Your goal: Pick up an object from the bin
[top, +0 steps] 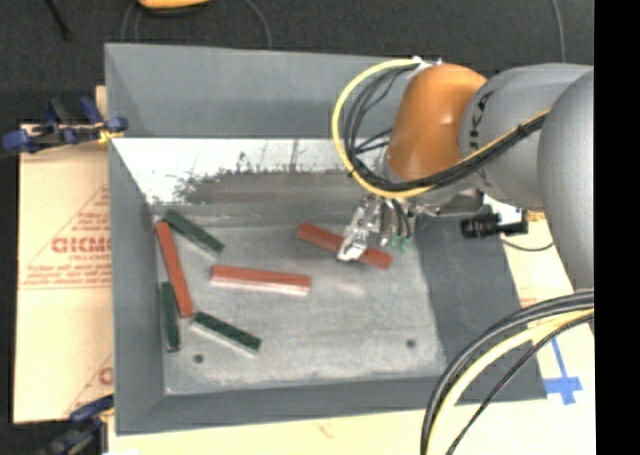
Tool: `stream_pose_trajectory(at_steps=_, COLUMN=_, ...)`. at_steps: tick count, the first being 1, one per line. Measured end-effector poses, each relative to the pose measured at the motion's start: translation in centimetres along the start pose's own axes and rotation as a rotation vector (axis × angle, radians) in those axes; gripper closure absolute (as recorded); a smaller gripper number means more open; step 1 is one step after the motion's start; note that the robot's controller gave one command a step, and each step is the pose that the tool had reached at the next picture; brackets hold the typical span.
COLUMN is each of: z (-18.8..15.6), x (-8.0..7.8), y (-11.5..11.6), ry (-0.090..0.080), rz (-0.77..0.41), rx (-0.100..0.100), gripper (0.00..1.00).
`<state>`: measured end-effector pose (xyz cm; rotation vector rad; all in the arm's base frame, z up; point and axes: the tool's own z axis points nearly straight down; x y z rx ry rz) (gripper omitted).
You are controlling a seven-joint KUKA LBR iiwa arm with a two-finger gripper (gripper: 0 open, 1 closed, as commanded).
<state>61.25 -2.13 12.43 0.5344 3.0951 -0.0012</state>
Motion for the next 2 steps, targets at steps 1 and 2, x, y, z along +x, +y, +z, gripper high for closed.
stream_pose_trajectory(at_steps=1, z=-1.35, x=-0.11, y=0.03, ry=-0.005, rz=-0.001, rx=-0.002, gripper=1.0)
stream_pose_trajectory(at_steps=2, z=-1.85, x=-0.18, y=0.04, ry=-0.007, rz=-0.002, rx=-0.003, gripper=1.0)
